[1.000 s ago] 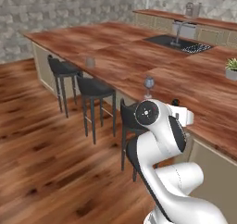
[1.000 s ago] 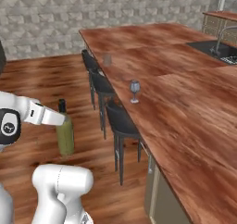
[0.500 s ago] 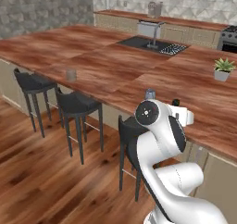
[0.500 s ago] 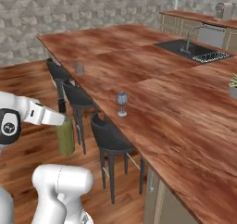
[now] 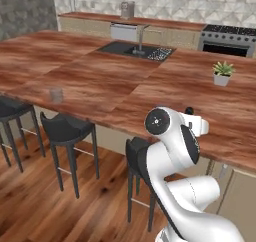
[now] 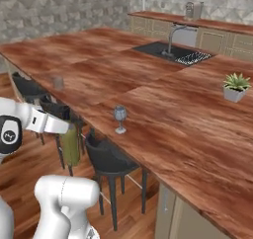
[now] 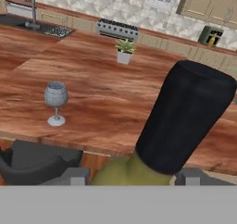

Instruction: There is a wine glass and glass cup on the dining counter. Place the wine bottle next to the wine glass and the juice bottle next to the glass cup.

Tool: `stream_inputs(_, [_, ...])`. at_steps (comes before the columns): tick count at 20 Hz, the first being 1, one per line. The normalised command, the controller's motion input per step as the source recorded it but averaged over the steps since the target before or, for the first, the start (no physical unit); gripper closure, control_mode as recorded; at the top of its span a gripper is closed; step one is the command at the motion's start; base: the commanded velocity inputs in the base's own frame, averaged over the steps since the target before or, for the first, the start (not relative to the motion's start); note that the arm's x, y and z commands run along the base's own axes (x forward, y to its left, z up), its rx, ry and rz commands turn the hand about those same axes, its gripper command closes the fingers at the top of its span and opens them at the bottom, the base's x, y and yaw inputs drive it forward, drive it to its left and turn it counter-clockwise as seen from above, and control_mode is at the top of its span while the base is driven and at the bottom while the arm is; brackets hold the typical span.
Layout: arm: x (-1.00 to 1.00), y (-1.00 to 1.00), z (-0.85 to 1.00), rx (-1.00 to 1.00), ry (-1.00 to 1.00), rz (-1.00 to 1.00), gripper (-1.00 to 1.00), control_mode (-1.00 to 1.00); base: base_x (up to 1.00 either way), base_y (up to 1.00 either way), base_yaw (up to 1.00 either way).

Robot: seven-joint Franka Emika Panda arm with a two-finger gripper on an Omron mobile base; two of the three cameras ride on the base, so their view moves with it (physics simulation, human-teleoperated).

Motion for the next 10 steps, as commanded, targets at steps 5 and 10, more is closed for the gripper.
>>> stream_inputs(5, [0.00,0.00,0.00,0.00,0.00,0.00,1.00,1.00,0.35,0.00,-0.41])
stream_inputs(10, [0.00,0.00,0.00,0.00,0.00,0.00,1.00,1.00,0.45,-0.03,-0.28])
